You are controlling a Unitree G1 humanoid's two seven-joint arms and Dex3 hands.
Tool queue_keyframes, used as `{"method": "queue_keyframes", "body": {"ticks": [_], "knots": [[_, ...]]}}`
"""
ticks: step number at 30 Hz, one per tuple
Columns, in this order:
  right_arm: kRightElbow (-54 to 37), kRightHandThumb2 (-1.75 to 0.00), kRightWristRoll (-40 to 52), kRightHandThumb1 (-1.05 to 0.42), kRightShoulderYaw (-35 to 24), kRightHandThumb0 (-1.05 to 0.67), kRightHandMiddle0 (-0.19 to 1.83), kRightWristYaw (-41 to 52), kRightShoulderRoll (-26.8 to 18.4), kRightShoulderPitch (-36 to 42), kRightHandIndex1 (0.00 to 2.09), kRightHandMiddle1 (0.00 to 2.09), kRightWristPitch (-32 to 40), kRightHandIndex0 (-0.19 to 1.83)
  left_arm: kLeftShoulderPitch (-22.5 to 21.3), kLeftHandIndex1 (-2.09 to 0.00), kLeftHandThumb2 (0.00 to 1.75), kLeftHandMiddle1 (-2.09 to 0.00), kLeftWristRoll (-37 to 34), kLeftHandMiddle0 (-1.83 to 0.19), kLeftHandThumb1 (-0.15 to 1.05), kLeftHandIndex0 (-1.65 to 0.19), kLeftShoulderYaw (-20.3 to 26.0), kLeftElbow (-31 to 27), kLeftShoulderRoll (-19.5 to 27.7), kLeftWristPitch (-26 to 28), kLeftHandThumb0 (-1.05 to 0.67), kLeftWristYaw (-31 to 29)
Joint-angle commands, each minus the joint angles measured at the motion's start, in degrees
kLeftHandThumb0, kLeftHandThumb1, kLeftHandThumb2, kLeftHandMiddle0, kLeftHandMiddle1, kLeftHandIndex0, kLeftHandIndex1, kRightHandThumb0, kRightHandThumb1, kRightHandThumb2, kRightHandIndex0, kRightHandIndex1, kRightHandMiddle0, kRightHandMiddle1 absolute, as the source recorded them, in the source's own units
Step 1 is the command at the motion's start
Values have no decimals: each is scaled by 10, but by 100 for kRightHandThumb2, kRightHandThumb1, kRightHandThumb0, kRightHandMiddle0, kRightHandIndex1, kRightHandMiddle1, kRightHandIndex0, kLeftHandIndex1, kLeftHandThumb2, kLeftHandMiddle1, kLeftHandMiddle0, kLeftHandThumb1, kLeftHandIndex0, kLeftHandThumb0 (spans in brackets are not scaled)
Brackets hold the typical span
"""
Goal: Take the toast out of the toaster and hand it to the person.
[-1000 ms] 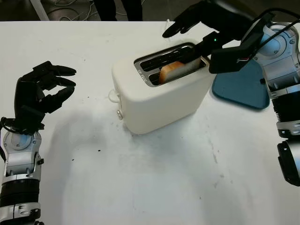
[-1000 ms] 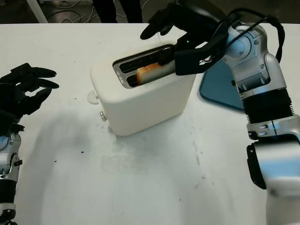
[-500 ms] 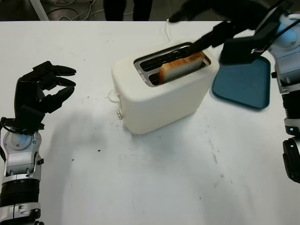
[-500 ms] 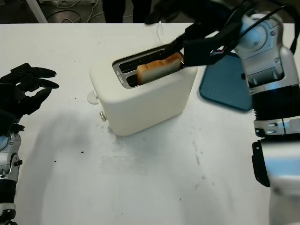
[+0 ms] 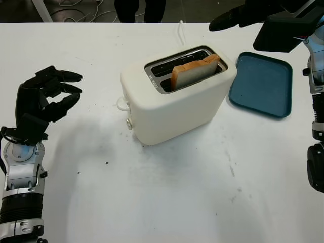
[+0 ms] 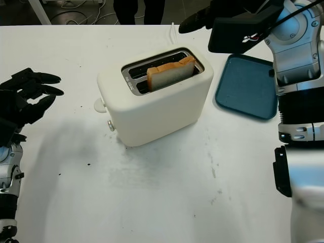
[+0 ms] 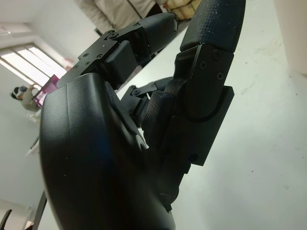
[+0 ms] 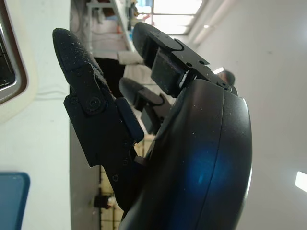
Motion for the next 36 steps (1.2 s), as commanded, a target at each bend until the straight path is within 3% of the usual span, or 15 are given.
{"method": "queue_keyframes", "body": {"ticks": [1, 12, 13, 15, 18, 24, 30, 36], "knots": [[-11, 0, 21, -70, 7, -70, 88, 26, 0, 9, 33, 0, -1, 82, 6, -75, 15, -98, 0, -73, 92, -75, 5, -2, 1, -3, -105, 2], [-5, -1, 18, -74, 42, -98, 80, 91, -2, 14, 21, 0, -5, 84, 9, -75, 15, -98, -1, -74, 92, -76, 5, -5, 0, 2, -105, 2], [-8, -1, 20, -75, 45, -99, 79, 97, -3, 15, 32, 0, -1, 79, 8, -75, 15, -99, 2, -74, 92, -76, 5, -4, 0, -1, -105, 4], [-14, -1, 21, -75, 48, -99, 76, 111, -6, 16, 78, 0, 8, 56, 8, -75, 16, -99, 6, -74, 92, -75, 5, -2, 1, -5, -105, 5], [-22, -1, 19, -77, 48, -99, 74, 122, -7, 18, 91, 0, 20, 47, 6, -75, 17, -99, 6, -73, 92, -75, 5, 6, 1, -13, -105, 4], [-18, -1, -7, -79, 54, -102, 77, 105, 0, 22, 109, 1, 23, 48, 7, -75, 16, -98, -2, -73, 92, -75, 4, 2, 0, -7, -105, 0], [-7, 0, 9, -77, 55, -93, 76, 116, 11, 31, 78, 0, 26, 48, 9, -76, 17, -99, 5, -74, 92, -75, 4, -2, 1, -4, -105, 6], [0, -1, -11, -78, 68, -85, 76, 103, 13, 38, 74, 1, 15, 48, 9, -75, 15, -98, 0, -73, 92, -75, 5, 2, -1, -7, -105, 3]]}}
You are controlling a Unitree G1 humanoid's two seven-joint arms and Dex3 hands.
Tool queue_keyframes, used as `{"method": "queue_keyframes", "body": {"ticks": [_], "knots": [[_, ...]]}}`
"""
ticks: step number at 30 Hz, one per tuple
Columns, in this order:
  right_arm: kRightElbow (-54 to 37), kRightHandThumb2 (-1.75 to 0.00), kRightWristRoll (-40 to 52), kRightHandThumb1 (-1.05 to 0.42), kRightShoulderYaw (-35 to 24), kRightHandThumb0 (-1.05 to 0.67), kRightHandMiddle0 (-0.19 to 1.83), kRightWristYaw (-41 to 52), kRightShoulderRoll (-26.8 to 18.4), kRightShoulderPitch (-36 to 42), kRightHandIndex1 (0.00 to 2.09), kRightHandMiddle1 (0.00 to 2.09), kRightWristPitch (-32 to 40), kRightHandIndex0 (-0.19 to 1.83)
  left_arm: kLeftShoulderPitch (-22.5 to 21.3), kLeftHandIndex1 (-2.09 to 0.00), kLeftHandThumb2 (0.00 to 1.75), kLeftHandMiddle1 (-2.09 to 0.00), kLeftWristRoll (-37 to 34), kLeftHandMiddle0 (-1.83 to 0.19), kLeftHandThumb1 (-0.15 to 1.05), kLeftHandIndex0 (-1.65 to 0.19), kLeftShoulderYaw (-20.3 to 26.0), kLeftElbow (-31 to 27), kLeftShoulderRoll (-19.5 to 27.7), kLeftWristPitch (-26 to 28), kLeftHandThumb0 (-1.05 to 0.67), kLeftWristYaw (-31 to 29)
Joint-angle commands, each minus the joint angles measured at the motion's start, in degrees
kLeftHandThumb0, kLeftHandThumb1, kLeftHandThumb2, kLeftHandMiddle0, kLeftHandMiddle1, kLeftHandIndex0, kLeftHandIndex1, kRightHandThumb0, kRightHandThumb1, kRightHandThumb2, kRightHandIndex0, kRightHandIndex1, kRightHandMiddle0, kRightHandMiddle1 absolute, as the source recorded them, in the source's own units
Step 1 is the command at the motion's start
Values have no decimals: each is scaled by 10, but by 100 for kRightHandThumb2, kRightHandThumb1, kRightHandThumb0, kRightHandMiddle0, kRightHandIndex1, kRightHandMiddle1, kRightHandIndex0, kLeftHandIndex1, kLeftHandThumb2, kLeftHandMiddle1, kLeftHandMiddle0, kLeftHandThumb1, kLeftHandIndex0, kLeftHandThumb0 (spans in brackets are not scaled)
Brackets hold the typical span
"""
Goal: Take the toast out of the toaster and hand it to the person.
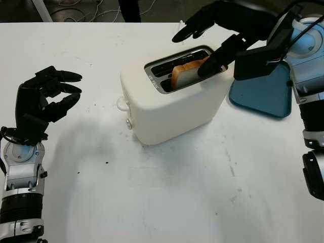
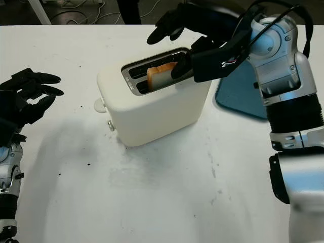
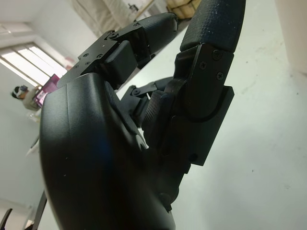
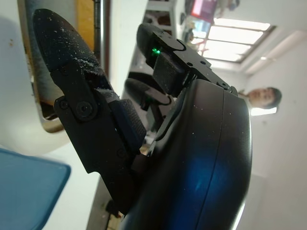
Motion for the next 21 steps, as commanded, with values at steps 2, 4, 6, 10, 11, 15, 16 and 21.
{"method": "queue_keyframes", "body": {"ticks": [2, 4, 6, 10, 11, 15, 16, 21], "knots": [[8, -1, -11, -78, 7, -84, 77, -16, 5, 10, 76, 1, -16, 50, 10, -75, 15, -98, -1, -74, 92, -76, 5, -1, -2, -3, -105, 2], [12, 0, -12, -78, 9, -83, 77, -16, 7, 11, 77, 1, -16, 49, 10, -74, 15, -98, 0, -74, 92, -76, 5, 0, -2, -7, -105, 2], [13, 0, -10, -78, 10, -81, 77, -16, 9, 13, 78, 1, -14, 48, 10, -74, 15, -97, 3, -74, 92, -76, 5, 0, -1, -6, -105, 3], [11, 0, -11, -77, 13, -80, 77, -9, 10, 14, 80, 1, -6, 47, 9, -74, 16, -97, 2, -74, 92, -76, 5, 3, -1, -11, -105, 3], [10, 0, -9, -77, 14, -80, 77, -6, 11, 15, 80, 1, -1, 46, 9, -74, 15, -97, 4, -74, 92, -76, 5, 3, -1, -11, -105, 4], [12, 0, -6, -75, 15, -78, 79, -7, 12, 17, 87, 2, -9, 51, 11, -75, 18, -98, 11, -73, 92, -75, 4, -5, 0, -3, -105, 10], [12, 0, -12, -75, 17, -78, 80, -12, 11, 18, 88, 2, -15, 52, 11, -76, 18, -99, 9, -73, 92, -74, 4, -6, -1, -2, -105, 9], [5, 0, -28, -75, 25, -73, 90, -20, 9, 22, 100, 7, -16, 64, 12, -77, 16, -99, 2, -73, 92, -74, 5, -5, -3, -1, -105, 6]]}}
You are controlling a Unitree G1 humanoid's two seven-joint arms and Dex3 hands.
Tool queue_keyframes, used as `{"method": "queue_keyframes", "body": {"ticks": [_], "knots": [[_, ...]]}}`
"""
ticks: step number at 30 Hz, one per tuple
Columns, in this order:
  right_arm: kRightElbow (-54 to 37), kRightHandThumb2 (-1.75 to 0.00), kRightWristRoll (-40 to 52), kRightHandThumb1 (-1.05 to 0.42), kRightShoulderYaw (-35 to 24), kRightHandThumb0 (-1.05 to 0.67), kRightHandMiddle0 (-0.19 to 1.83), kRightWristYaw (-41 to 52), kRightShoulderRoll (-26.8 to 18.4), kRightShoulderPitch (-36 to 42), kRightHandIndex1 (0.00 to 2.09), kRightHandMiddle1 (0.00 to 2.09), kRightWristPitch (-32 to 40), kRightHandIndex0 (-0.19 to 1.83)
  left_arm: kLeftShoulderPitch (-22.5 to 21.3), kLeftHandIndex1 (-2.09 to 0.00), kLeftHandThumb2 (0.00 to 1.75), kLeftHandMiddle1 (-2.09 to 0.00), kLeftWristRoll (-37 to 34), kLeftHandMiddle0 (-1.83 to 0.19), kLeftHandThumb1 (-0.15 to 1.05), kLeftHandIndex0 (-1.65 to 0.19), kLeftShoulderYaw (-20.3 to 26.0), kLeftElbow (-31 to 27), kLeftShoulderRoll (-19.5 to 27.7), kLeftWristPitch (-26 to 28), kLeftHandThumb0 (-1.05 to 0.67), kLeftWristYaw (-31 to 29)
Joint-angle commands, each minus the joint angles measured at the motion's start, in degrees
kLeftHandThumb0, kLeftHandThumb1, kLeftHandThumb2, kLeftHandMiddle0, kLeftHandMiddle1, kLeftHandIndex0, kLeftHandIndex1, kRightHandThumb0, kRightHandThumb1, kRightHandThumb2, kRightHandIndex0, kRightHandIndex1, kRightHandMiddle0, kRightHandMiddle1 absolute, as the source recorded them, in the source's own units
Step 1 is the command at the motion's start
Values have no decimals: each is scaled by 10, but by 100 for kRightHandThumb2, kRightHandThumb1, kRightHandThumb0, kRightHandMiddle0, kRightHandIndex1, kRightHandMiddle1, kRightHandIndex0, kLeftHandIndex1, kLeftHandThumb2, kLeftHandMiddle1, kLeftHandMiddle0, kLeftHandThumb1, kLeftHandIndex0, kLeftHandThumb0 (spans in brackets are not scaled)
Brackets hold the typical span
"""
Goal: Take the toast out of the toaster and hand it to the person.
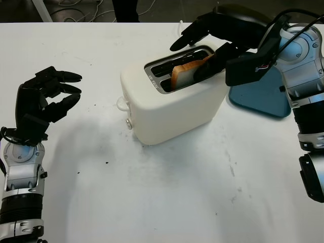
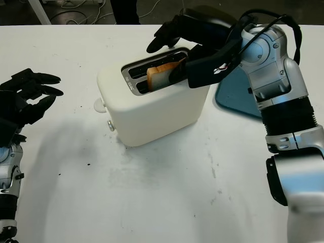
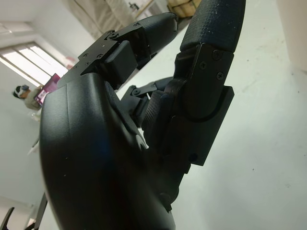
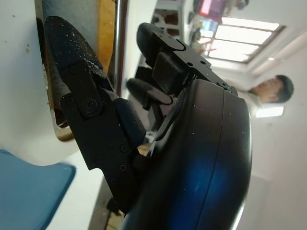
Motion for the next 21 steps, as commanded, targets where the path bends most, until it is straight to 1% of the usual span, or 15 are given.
{"method": "queue_keyframes", "body": {"ticks": [1, 3, 5, 8, 9, 10, 11, 13, 16, 18, 19, 21], "knots": [[-9, 0, -5, -76, 9, -69, 94, 8, 3, 17, 102, 9, 5, 68, 10, -77, 15, -99, -4, -73, 92, -74, 5, -5, -3, 1, -105, 2], [-14, -1, -2, -77, 10, -63, 99, 14, 3, 17, 101, 11, 15, 75, 10, -77, 15, -99, -2, -73, 92, -74, 5, -5, -2, -1, -105, 3], [-16, 0, -1, -78, 10, -57, 110, 16, 4, 18, 96, 16, 20, 90, 9, -77, 16, -99, -2, -72, 92, -73, 5, -1, -1, -6, -105, 1], [-15, 0, -4, -79, 14, -57, 122, 14, 1, 17, 98, 24, 10, 104, 8, -77, 16, -99, -1, -72, 92, -74, 5, 0, -1, -5, -105, 2], [-14, 0, -5, -79, 15, -58, 121, 13, 1, 16, 105, 34, 6, 104, 8, -77, 16, -99, 0, -72, 92, -74, 5, 0, -1, -5, -105, 3], [-13, 0, -7, -80, 16, -61, 111, 11, 0, 15, 116, 61, 3, 105, 8, -78, 16, -99, 1, -72, 92, -74, 5, 0, -1, -6, -105, 3], [-12, 0, -9, -80, 17, -62, 106, 9, 0, 14, 122, 76, 1, 105, 8, -78, 16, -99, 1, -72, 92, -74, 5, -1, -1, -5, -105, 4], [-12, 0, -13, -80, 19, -66, 102, 5, -1, 14, 133, 97, -1, 108, 8, -78, 16, -100, 0, -72, 92, -74, 5, -1, -2, -6, -105, 3], [-8, 0, -20, -81, 22, -70, 100, -4, -5, 12, 151, 120, -21, 109, 8, -78, 17, -100, 5, -72, 92, -73, 5, 2, 0, -10, -105, 6], [-8, -1, -29, -83, 23, -72, 99, -6, -8, 11, 159, 128, -30, 109, 8, -79, 17, -100, 1, -72, 92, -73, 6, 1, -1, -8, -105, 4], [-8, -1, -31, -84, 24, -73, 98, -6, -9, 10, 167, 135, -32, 107, 9, -79, 16, -100, -1, -72, 92, -73, 6, 0, -2, -7, -105, 4], [-5, 0, -34, -85, 23, -73, 96, -11, -10, 11, 173, 150, -42, 108, 10, -79, 16, -100, -1, -72, 92, -73, 6, -3, -2, -3, -105, 5]]}}
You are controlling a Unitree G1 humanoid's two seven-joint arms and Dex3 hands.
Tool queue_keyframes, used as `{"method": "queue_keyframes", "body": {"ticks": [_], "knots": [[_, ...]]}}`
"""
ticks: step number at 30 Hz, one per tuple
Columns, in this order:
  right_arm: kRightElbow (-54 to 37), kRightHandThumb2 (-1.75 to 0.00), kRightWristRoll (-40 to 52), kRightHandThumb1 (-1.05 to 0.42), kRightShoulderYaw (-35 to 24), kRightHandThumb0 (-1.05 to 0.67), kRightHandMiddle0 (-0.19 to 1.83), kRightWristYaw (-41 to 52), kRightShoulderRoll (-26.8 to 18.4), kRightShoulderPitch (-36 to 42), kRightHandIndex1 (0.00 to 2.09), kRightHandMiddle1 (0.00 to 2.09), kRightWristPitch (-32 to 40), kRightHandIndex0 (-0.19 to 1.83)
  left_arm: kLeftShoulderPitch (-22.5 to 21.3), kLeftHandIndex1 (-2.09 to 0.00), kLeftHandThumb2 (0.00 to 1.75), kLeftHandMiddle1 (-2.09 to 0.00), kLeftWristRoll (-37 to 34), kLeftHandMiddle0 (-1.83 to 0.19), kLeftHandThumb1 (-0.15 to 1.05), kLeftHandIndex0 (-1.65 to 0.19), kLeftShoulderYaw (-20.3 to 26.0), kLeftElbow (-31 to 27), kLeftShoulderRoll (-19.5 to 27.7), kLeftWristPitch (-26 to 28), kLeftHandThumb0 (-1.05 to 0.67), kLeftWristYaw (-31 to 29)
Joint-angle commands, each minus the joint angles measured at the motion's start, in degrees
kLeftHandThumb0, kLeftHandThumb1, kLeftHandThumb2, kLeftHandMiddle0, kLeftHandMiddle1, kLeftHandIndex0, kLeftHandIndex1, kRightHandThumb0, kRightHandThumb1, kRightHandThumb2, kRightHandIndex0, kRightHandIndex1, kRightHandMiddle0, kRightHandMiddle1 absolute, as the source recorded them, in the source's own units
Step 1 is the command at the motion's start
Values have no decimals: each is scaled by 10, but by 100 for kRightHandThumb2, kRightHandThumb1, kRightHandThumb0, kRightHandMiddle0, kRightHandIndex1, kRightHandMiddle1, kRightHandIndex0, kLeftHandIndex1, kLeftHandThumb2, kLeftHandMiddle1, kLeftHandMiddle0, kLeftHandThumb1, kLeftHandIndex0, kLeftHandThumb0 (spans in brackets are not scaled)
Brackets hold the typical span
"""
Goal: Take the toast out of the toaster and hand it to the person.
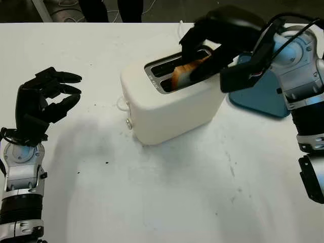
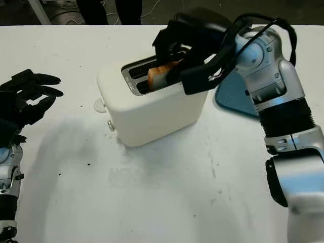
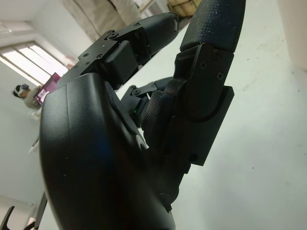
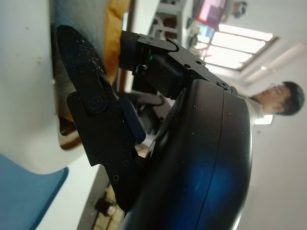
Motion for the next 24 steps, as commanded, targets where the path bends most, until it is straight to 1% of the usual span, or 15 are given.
{"method": "queue_keyframes", "body": {"ticks": [1, 3, 6, 10, 12, 14, 18, 20, 24], "knots": [[8, -1, -13, -86, 6, -74, 93, -8, -10, 9, 174, 164, -31, 111, 9, -79, 16, -100, -1, -72, 92, -73, 6, -4, -1, -3, -105, 3], [15, -1, -22, -88, 9, -75, 93, -18, -13, 7, 174, 172, -50, 114, 9, -79, 16, -100, 0, -72, 92, -73, 6, -1, -1, -7, -105, 3], [28, -4, -23, -91, 8, -73, 93, -21, -16, 3, 175, 174, -74, 113, 8, -79, 16, -100, 1, -72, 92, -73, 6, 0, -1, -8, -105, 4], [21, -12, -11, -92, -4, -64, 89, -25, -12, 5, 175, 174, -68, 112, 8, -79, 16, -100, -1, -72, 92, -73, 6, -1, -1, -8, -105, 3], [22, -19, -4, -92, -11, -58, 85, -35, -10, 4, 175, 174, -75, 111, 8, -79, 16, -100, 1, -72, 92, -73, 5, 0, -1, -9, -105, 3], [25, -21, 11, -92, -22, -52, 84, -37, -7, 1, 175, 174, -79, 110, 8, -79, 16, -100, 4, -72, 92, -73, 5, 1, 0, -10, -105, 5], [28, -27, 21, -92, -39, -48, 82, -48, -6, -8, 175, 175, -79, 109, 8, -79, 16, -100, -1, -72, 92, -73, 6, -1, -1, -6, -105, 3], [33, -25, 17, -92, -48, -46, 81, -64, -5, -13, 175, 175, -81, 108, 8, -79, 16, -100, 0, -72, 92, -73, 5, -1, -1, -7, -105, 4], [74, -20, 46, -92, -72, -43, 80, -79, 5, -35, 175, 175, -73, 107, 9, -79, 16, -100, 5, -73, 92, -73, 5, -2, 0, -6, -105, 8]]}}
